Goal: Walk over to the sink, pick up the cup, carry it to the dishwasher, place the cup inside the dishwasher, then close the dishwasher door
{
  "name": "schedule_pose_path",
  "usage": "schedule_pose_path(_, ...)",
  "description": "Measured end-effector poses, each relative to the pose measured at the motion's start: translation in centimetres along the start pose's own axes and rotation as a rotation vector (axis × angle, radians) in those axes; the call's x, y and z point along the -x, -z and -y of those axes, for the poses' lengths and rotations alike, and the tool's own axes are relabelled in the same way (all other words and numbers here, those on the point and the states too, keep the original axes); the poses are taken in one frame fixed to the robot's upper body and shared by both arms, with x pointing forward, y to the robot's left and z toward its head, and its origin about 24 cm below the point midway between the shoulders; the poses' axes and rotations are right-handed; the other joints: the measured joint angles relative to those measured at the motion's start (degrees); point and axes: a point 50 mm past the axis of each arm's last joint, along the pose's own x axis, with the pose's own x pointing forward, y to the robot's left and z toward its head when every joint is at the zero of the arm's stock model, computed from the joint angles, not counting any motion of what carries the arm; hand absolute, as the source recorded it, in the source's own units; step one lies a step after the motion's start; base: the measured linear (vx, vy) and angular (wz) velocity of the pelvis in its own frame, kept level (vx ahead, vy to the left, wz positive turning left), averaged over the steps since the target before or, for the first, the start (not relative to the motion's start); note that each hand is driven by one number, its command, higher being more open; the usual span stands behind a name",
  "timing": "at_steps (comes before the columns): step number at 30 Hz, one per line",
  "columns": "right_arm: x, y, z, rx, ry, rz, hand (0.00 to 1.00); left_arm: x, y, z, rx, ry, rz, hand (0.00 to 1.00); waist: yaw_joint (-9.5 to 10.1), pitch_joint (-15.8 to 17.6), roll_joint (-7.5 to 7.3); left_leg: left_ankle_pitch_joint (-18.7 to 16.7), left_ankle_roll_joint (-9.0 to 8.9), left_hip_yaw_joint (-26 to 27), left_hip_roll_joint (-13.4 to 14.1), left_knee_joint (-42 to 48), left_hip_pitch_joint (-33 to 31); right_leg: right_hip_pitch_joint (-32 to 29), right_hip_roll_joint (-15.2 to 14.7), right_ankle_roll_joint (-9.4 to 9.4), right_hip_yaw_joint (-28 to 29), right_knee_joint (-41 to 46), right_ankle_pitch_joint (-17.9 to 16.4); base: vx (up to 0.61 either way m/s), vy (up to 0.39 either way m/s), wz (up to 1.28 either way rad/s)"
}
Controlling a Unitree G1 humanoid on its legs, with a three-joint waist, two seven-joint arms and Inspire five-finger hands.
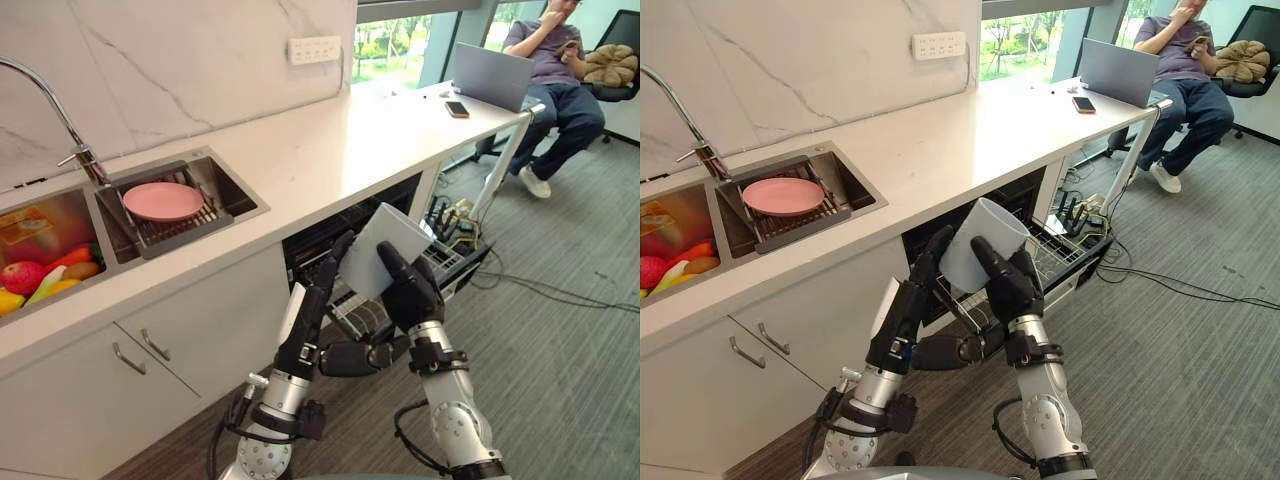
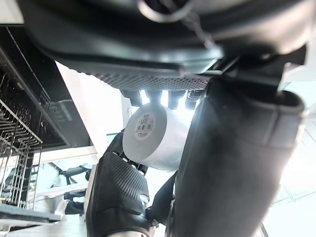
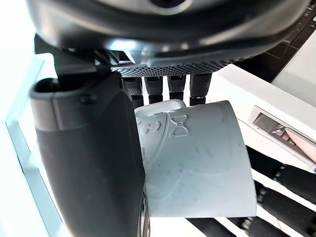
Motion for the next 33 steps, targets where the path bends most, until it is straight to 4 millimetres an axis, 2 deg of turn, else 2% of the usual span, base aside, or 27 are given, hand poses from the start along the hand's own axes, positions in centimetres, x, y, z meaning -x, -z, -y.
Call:
schedule_pose_path(9, 1.0, 0.7, 1.0, -0.058, 0.074, 0.016, 0.00, 0.4, 0.8, -0.1, 0.008, -0.032, -0.042, 1.00, 0.12, -0.5, 0.01, -0.1, -0.20, 0.1, 0.6, 0.0, 0.0, 0.0, 0.6, -0.07, 0.0, -0.5, 0.0, 0.00, 0.000, 0.00)
schedule_pose_path(12, 1.3, 0.5, 1.4, -0.050, 0.106, 0.031, 0.00, 0.5, 0.9, -0.3, 0.036, -0.050, -0.057, 1.00, 0.32, -0.7, -0.03, -0.2, -0.27, 0.1, 0.6, 0.0, 0.0, 0.2, 0.7, -0.09, -0.1, -0.8, 0.1, 0.00, 0.000, 0.00)
schedule_pose_path(15, 1.6, -0.5, 2.4, 0.004, 0.174, 0.068, 0.00, 0.6, 1.9, -1.2, 0.132, -0.062, -0.129, 1.00, 1.05, -1.1, 0.01, -0.2, -0.29, -0.1, 0.6, 0.0, 0.0, 0.5, 0.7, -0.15, -0.3, -0.9, 0.4, 0.02, -0.002, 0.04)
schedule_pose_path(18, 2.1, -2.6, 3.9, 0.116, 0.251, 0.119, 0.00, 1.8, 4.2, -2.3, 0.182, -0.088, -0.273, 1.00, 1.39, -1.2, -0.08, -0.1, -0.17, -0.6, 0.5, 0.0, 0.2, 1.0, 0.7, -0.20, -0.6, -0.9, 0.7, 0.02, 0.002, 0.09)
schedule_pose_path(20, 2.4, -4.6, 5.2, 0.243, 0.313, 0.138, 0.00, 3.6, 6.0, -3.0, 0.194, -0.117, -0.406, 1.00, 1.45, -1.3, -0.11, 0.0, -0.22, -0.6, 0.5, 0.0, 0.2, 1.1, 0.7, -0.19, -0.8, -0.9, 0.7, 0.00, 0.000, 0.00)
schedule_pose_path(26, 2.2, -8.7, 7.1, 0.523, 0.409, 0.134, 0.00, 7.1, 8.5, -4.2, 0.167, -0.181, -0.620, 1.00, 1.52, -1.1, -0.32, -0.1, -0.52, -1.5, 0.5, 0.0, 0.1, 2.1, 0.7, -0.22, -1.6, -1.8, 0.7, -0.01, 0.003, 0.06)
schedule_pose_path(28, 1.3, -9.9, 7.4, 0.614, 0.426, 0.120, 0.00, 7.9, 9.2, -4.8, 0.153, -0.202, -0.674, 1.00, 1.64, -0.6, -0.87, 0.1, -0.68, -2.0, 0.6, 0.0, -0.3, 2.1, 0.9, -0.37, -2.1, -1.9, 0.9, -0.03, 0.007, 0.15)
schedule_pose_path(31, -1.8, -12.2, 6.9, 0.751, 0.433, 0.134, 0.00, 8.5, 9.9, -5.9, 0.122, -0.253, -0.719, 1.00, 2.77, 1.3, -0.78, 0.9, -0.76, -2.8, 1.2, 0.0, -3.0, -0.1, 1.6, -0.84, -2.6, -2.2, 1.4, -0.08, -0.002, 0.10)
schedule_pose_path(33, -3.8, -14.5, 6.2, 0.868, 0.455, 0.175, 0.00, 8.2, 10.2, -7.0, 0.083, -0.296, -0.721, 1.00, 4.38, 4.9, -0.74, 2.1, -0.74, -4.7, 1.7, 0.0, -5.8, -2.1, 2.5, -1.36, -3.9, -2.3, 1.9, -0.10, -0.023, 0.26)
